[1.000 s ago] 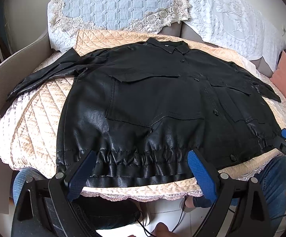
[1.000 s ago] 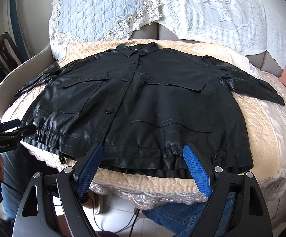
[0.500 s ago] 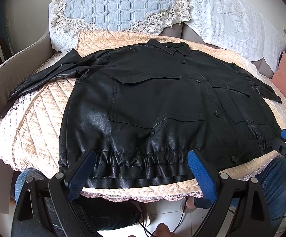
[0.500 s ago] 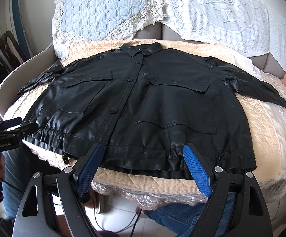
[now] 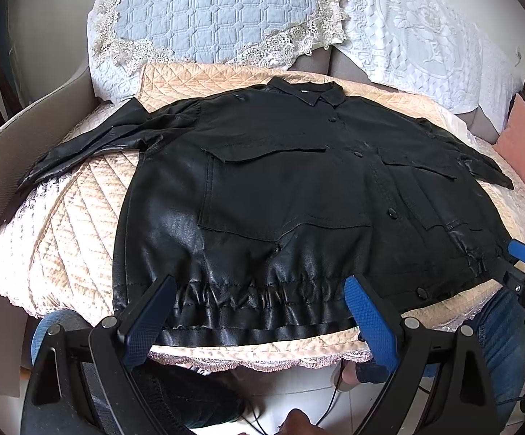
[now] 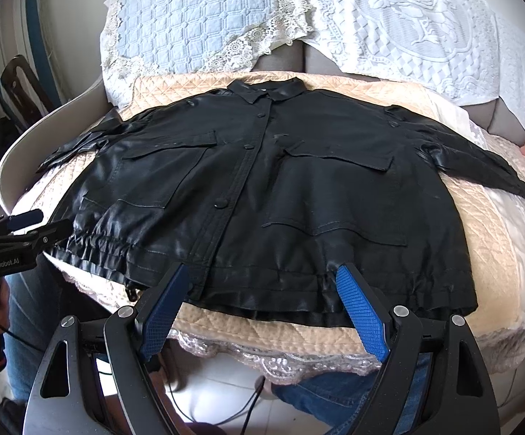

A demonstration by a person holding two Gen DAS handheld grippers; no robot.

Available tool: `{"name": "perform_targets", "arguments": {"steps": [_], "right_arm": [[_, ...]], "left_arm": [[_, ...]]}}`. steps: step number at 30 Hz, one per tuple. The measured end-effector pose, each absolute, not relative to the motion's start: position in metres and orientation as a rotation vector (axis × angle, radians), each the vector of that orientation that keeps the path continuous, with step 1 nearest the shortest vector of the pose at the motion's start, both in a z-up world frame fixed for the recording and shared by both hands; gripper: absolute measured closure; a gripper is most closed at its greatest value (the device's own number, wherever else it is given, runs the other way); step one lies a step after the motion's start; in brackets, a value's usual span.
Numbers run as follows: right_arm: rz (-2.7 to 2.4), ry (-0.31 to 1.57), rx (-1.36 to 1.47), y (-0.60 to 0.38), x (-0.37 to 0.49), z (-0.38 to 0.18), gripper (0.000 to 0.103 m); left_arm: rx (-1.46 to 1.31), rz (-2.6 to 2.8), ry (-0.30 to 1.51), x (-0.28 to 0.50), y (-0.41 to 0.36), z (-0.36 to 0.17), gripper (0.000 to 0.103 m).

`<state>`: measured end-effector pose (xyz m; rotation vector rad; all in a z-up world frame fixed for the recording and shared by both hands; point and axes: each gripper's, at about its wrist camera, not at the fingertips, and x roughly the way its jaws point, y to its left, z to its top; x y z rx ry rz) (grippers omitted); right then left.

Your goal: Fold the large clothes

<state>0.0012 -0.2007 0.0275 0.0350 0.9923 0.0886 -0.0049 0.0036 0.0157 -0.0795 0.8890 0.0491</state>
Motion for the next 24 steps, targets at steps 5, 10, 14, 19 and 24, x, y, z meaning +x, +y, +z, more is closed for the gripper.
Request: {"name": "perform_targets", "arguments": {"steps": [5,10,14,19,24], "right_arm": [[0.088,0.99,0.027,-0.195,0.003,0.03,0.019],[0.088,0.991,0.017,-0.193,0.003,0.034,0.019],[0.083,0.992,0.021,-0.193,0.003,0.037,0.019],[0.087,0.993,0.016,-0.198,0.007,0.039,0.019],[0.081,0.988,0.034,-0.205,0.013,0.036,0.019]], "left_arm": [[-0.089,0.053,0.873,-0.006,0.008,0.017,0.008],[-0.105,0.043,0.847,-0.007,0.01,0.018,0.008],[-0.1,0.04,0.834,-0.006,0.009,0.018,0.008],[-0.101,0.042,0.842,-0.001,0.005,0.018,0.008],[-0.098,0.038,0.855,0.008,0.002,0.018,0.008]]}}
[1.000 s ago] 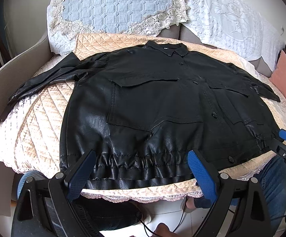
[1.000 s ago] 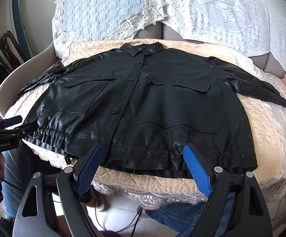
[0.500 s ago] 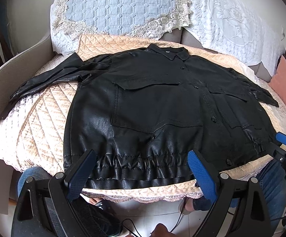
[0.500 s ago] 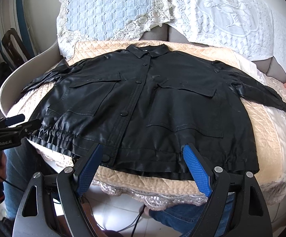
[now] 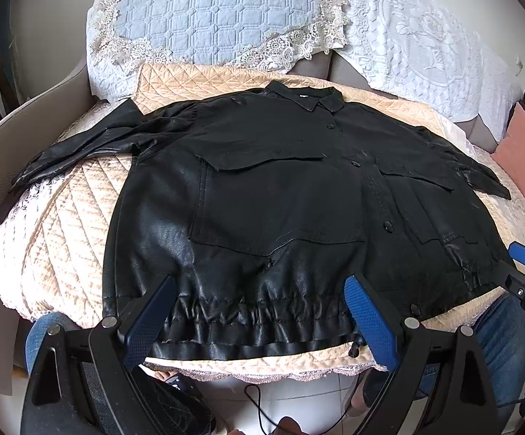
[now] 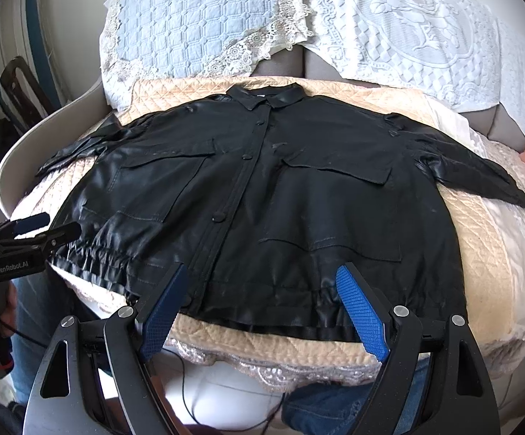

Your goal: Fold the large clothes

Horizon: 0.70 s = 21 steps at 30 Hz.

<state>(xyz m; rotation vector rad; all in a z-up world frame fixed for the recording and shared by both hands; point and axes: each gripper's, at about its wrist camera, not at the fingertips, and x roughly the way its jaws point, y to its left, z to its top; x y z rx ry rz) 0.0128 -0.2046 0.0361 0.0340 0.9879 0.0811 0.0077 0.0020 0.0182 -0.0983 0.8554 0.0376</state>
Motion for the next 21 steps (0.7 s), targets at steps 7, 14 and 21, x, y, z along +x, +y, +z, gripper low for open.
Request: {"name": "perform_targets", "arguments": {"steps": [7,14,21], "right_arm": [[0.077,1.004,0.055,-0.2062,0.0151,0.0278,0.019],[0.076,0.995,0.053,-0.2046,0.0184,0.0307,0.019],[0.085,1.0,0.053,-0.202,0.0187,0.0283,0.019]], "left_arm": [[-0.077,0.028,0.873,0.0154,-0.0012,0.0152,0.008],[-0.085,0.026,0.875,0.0154,0.003,0.0154,0.008],[-0.103,0.017,0.885,0.0173,0.0073,0.012,0.008]]}}
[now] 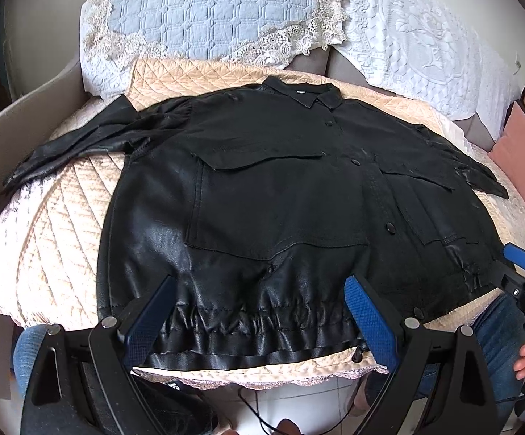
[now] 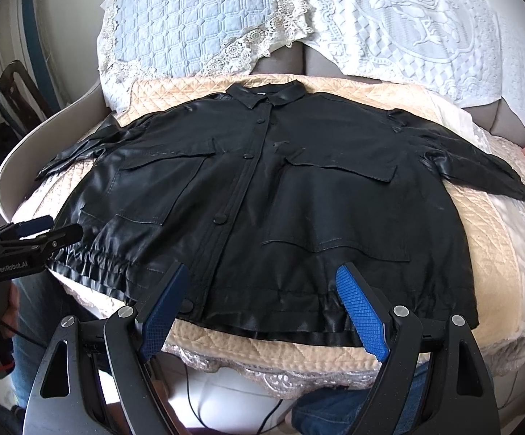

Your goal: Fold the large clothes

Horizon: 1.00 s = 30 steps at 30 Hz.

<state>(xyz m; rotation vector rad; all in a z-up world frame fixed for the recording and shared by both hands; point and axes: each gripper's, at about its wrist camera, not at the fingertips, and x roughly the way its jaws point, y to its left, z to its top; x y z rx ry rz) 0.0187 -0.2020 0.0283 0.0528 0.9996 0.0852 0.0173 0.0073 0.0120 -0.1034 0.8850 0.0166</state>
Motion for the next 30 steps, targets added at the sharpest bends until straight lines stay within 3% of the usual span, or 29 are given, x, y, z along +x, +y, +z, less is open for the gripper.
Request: {"name": "perform_targets", "arguments": {"steps": [30], "right_arm": [[0.138,1.01,0.013,-0.17,0.043,0.028,0.019]], "left_arm": [[-0.175,0.003,0.915,0.023,0.036,0.003,0.008]]}}
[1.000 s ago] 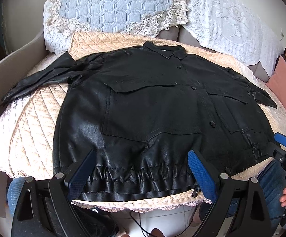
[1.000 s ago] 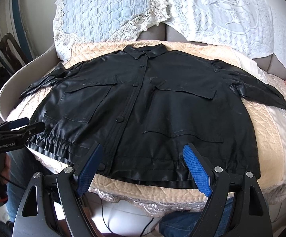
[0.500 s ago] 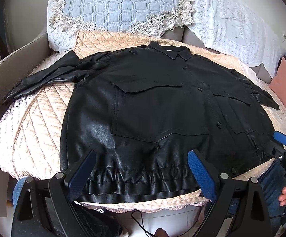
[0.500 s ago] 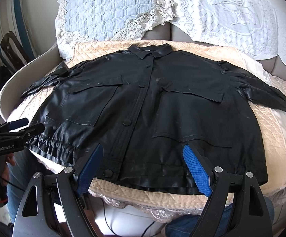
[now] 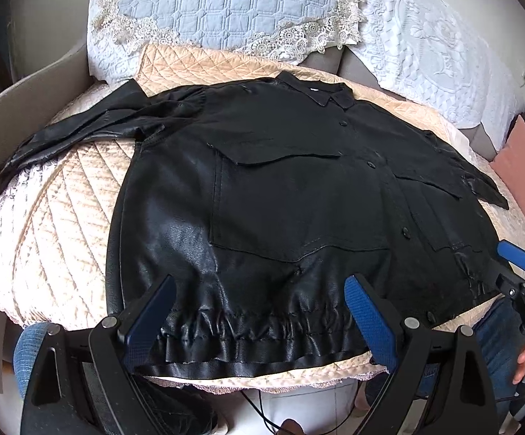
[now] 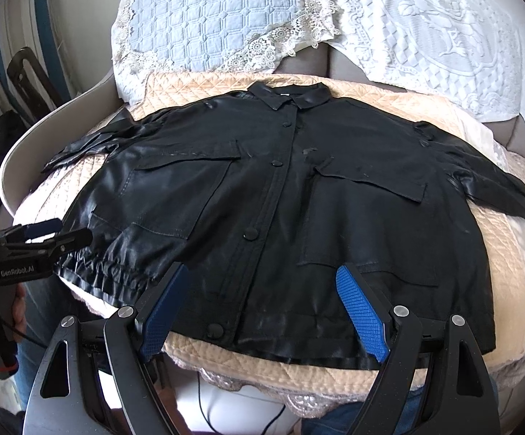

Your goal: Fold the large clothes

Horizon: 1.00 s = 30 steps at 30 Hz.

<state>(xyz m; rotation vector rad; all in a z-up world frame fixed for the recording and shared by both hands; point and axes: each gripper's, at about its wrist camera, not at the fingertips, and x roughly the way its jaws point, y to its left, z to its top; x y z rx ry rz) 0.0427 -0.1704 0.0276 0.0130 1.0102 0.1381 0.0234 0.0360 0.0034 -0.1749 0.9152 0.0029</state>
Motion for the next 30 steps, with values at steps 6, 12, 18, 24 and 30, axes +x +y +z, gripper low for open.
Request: {"name": "perform_targets", "arguments": {"steps": [6,12,18,24,30], "right_arm": [[0.155,1.024,0.011,-0.166,0.052,0.021,0.019],[0.169,1.034,-0.03,-0.159,0.073,0.013,0.019],[0.189,1.038,-0.032,-0.15,0.115,0.003,0.019],[0.244,1.044,-0.02,-0.125,0.157,-0.009,0.019],[0.274,1.074,-0.048,-0.11,0.173,-0.025,0.019]], "left_arm": [[-0.17,0.006,0.914,0.029,0.042,0.002,0.008],[-0.158,0.041,0.895,0.044,0.061,0.0,0.008],[-0.14,0.204,0.849,0.081,0.126,0.0,0.01],[-0.258,0.402,0.811,0.113,0.231,-0.003,0.011],[-0.427,0.549,0.791,0.13,0.319,-0.024,0.011]]}}
